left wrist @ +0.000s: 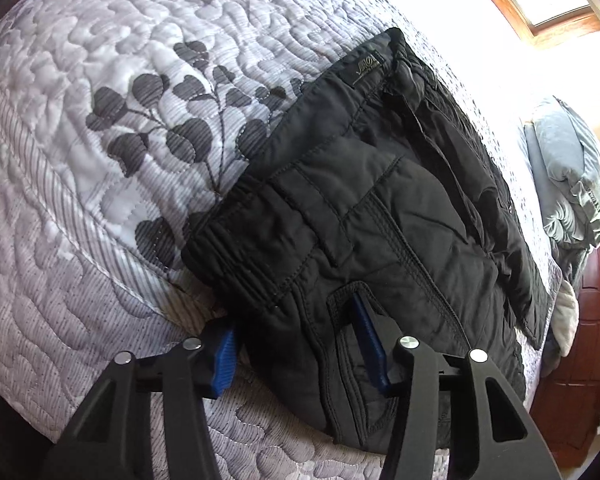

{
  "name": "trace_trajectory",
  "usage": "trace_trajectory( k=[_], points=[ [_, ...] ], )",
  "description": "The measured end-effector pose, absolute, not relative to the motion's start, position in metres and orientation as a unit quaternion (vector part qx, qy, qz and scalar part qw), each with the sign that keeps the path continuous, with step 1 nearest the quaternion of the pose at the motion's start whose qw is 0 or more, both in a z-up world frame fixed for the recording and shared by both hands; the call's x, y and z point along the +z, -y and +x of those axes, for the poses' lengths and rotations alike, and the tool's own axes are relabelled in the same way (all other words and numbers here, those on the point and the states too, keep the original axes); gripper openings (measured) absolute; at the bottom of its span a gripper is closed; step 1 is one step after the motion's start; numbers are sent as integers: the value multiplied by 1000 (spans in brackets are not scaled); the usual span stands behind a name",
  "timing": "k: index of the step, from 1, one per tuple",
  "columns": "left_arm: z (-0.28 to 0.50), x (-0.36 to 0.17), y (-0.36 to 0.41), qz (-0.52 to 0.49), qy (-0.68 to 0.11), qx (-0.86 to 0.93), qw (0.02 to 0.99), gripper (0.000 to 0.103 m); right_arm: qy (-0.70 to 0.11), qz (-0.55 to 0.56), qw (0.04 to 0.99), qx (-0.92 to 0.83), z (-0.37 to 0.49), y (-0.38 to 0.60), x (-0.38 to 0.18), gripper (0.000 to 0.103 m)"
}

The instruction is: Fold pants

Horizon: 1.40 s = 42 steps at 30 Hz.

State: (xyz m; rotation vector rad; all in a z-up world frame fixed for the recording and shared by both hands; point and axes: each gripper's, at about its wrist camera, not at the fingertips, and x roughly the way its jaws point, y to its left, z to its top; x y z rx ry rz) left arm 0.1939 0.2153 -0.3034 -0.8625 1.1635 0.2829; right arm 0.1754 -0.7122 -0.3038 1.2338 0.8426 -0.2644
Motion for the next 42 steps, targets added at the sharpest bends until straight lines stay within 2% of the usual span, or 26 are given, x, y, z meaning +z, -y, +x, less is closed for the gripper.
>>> trace_trajectory(
  k=[3,4,5,8,16,23,25,26,27,28,29,31,33,35,36,38,42],
  points=[
    [189,-301,-217,-395,-522,139,743,33,-377,556,731,-119,180,719,-306,96],
    [189,-300,-212,-393,-520,141,745,27,-378,550,735,-118,184,719,-306,80],
    [189,-298,-211,-390,-517,143,748,24,-378,547,739,-109,188,719,-306,42],
    [189,-289,-210,-382,-511,155,755,18,-387,548,735,-100,192,718,-311,22],
    [160,-269,-251,-389,-486,198,757,16,-412,503,755,-83,178,669,-294,15],
    [132,-277,-296,-406,-472,235,747,17,-460,463,754,-76,178,625,-296,15],
    [132,-278,-298,-398,-482,229,746,24,-476,446,753,-85,183,621,-300,17],
    [133,-278,-295,-395,-486,225,746,27,-482,438,754,-86,183,618,-300,22],
    [132,-275,-295,-394,-492,221,744,34,-489,433,753,-81,185,617,-298,26],
    [132,-270,-294,-390,-497,216,744,48,-496,434,749,-70,185,616,-295,46],
    [128,-262,-296,-381,-497,217,749,55,-499,433,748,-62,183,615,-290,62],
    [118,-241,-297,-335,-488,231,772,76,-509,388,765,-78,184,613,-269,64],
    [123,-213,-305,-297,-474,217,800,89,-513,349,780,-75,187,612,-247,64],
    [147,-188,-315,-267,-465,191,822,94,-514,312,797,-64,192,606,-225,66],
    [166,-176,-320,-247,-462,171,835,97,-511,301,804,-48,201,602,-214,71],
    [207,-159,-326,-205,-457,135,855,99,-498,291,816,-23,224,590,-194,91],
    [302,-162,-341,-163,-499,83,847,99,-511,261,819,1,289,560,-177,92]
  ],
)
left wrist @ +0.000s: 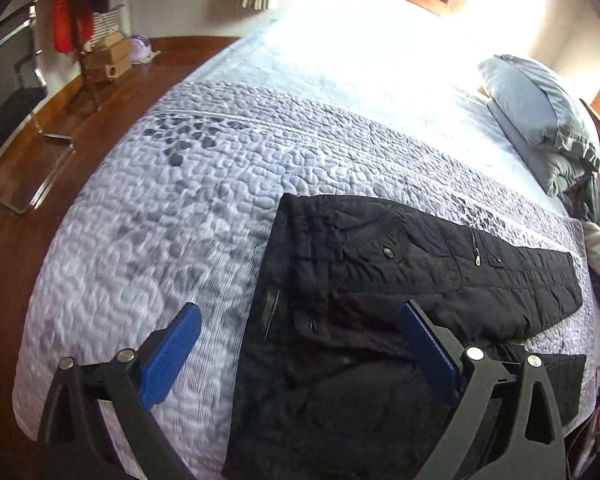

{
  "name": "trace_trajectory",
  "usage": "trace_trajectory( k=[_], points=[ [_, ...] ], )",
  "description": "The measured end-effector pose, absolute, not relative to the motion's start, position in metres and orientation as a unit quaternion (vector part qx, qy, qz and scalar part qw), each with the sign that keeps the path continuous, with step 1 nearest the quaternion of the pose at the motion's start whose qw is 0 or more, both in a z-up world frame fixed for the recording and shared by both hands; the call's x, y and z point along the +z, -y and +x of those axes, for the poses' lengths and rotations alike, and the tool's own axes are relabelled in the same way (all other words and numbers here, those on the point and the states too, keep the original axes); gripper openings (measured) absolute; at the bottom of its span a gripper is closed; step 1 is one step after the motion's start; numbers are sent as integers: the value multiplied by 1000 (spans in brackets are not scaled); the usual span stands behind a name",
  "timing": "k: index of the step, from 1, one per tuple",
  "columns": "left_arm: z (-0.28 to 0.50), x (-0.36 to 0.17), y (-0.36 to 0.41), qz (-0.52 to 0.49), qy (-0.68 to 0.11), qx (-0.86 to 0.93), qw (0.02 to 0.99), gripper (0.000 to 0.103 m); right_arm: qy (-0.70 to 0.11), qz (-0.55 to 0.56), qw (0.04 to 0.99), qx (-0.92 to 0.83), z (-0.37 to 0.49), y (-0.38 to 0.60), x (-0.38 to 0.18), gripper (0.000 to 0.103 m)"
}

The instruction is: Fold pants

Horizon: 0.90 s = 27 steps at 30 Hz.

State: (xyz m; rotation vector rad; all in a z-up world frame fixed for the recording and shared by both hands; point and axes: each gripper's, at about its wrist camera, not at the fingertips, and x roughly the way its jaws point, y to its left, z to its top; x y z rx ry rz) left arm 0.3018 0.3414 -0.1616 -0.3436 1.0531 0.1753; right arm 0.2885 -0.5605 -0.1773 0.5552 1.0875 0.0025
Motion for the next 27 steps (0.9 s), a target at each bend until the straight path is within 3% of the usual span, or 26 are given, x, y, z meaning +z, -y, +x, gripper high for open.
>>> trace_trajectory(
  k=[6,13,14,16,17,19,27],
  points=[
    [401,-219,-364,-196,-557,45,805,99,-566,179,805,8,392,509,-185,97],
    [452,-280,-376,-182,-599,28,780,98,-578,169,796,61,508,498,-191,97],
    [455,-287,-378,-191,-605,18,773,97,-578,174,795,68,525,498,-191,97],
    [458,-296,-380,-214,-612,-13,761,73,-575,186,793,79,557,502,-192,97],
    [458,-296,-380,-214,-612,-18,761,72,-573,189,793,81,572,506,-192,97],
    [458,-296,-377,-220,-611,-38,759,61,-572,195,791,92,598,513,-194,97],
    [459,-304,-385,-254,-610,-44,750,62,-597,156,782,92,691,542,-227,97]
  ],
)
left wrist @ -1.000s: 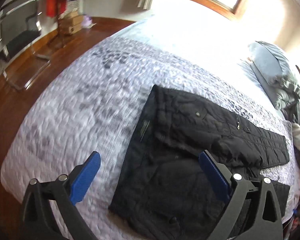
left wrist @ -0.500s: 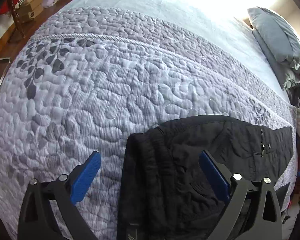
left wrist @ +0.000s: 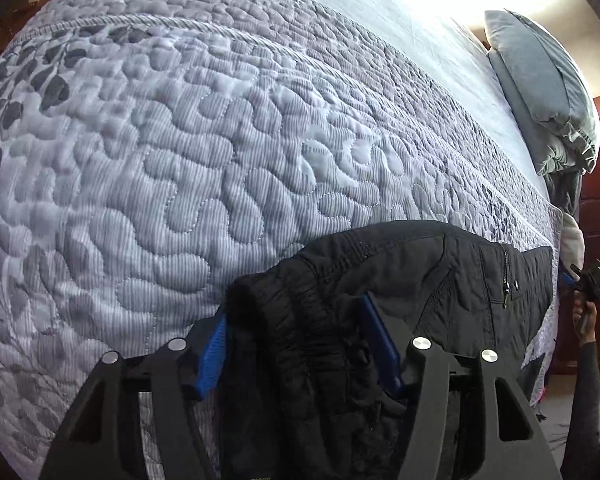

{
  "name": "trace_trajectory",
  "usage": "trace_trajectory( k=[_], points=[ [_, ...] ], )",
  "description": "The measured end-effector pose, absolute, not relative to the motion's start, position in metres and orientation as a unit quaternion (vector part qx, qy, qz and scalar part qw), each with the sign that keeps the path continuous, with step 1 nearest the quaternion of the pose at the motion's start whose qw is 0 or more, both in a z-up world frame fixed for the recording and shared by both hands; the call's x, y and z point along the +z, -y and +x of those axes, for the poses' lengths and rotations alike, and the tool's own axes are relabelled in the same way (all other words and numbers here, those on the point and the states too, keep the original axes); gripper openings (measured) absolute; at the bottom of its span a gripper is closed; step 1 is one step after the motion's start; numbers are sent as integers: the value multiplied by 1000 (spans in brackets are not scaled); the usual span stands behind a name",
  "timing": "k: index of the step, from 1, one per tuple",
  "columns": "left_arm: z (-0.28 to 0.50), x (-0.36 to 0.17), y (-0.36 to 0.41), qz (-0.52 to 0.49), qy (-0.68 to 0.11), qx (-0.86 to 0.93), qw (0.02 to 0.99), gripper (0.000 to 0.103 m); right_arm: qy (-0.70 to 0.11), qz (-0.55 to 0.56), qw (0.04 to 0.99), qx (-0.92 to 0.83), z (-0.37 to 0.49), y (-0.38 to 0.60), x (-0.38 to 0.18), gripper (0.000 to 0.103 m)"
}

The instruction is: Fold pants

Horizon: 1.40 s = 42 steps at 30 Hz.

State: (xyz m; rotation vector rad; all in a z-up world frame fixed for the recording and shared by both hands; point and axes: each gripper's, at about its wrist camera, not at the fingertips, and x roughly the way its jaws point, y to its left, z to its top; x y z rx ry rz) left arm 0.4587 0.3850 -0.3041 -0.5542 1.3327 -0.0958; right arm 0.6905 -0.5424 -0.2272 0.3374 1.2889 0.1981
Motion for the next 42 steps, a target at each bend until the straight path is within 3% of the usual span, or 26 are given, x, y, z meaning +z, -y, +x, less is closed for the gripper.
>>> trace_trajectory(
  k=[2,9,15,16,17,20,22,42],
  points=[
    [458,-306,-386,-254,-606,-38,753,62,-603,143,780,86,709,549,-241,97],
    [457,-307,-385,-243,-598,-17,764,47,-618,128,769,98,746,557,-290,97],
    [458,-306,-375,-223,-597,-3,771,36,-611,120,772,125,754,552,-300,96],
    [459,-304,-373,-218,-597,0,772,33,-612,111,773,125,753,550,-299,76],
    [458,-303,-371,-215,-596,2,774,31,-614,110,770,132,752,549,-298,37],
    [458,-298,-367,-204,-592,10,780,24,-612,111,772,131,745,549,-291,14],
    [457,-294,-366,-193,-588,25,785,14,-604,105,779,127,739,547,-282,10],
    [417,-171,-345,-167,-490,22,855,12,-495,131,854,97,621,575,-116,6]
  ],
)
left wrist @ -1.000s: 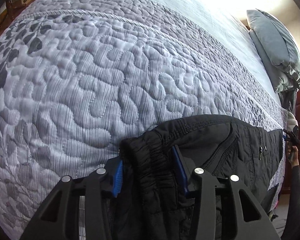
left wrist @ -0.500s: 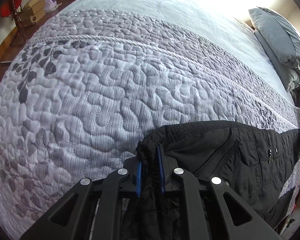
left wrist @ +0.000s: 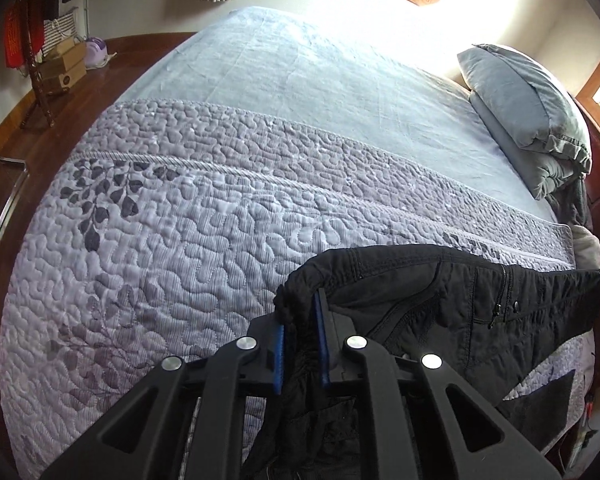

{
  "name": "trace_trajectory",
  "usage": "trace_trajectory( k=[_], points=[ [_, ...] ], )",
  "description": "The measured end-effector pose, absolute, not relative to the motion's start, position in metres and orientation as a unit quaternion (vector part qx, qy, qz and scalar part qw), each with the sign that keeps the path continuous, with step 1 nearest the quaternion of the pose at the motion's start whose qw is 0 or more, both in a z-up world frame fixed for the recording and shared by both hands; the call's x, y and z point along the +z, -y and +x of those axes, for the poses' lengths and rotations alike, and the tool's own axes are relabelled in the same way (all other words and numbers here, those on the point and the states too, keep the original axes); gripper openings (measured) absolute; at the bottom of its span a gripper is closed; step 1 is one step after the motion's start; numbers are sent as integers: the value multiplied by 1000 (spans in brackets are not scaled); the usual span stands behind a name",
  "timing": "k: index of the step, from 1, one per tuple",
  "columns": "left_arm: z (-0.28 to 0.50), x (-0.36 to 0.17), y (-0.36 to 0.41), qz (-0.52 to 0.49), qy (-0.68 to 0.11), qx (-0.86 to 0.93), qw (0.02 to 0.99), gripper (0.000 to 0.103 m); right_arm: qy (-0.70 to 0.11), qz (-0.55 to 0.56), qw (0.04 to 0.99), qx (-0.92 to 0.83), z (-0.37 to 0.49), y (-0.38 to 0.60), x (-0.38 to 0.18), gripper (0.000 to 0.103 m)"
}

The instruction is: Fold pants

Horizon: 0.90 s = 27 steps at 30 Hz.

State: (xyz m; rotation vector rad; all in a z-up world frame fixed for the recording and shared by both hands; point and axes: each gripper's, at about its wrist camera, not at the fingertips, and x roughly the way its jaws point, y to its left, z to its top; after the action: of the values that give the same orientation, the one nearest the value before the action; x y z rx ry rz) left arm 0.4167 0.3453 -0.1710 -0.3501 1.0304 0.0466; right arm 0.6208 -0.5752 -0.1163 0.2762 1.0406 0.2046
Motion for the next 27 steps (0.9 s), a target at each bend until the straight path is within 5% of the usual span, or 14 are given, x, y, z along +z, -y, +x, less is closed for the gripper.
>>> trace_trajectory(
  k=[27],
  points=[
    [315,-105,-331,-175,-419,8,891,12,-452,173,874,47,447,617,-96,6]
  ],
)
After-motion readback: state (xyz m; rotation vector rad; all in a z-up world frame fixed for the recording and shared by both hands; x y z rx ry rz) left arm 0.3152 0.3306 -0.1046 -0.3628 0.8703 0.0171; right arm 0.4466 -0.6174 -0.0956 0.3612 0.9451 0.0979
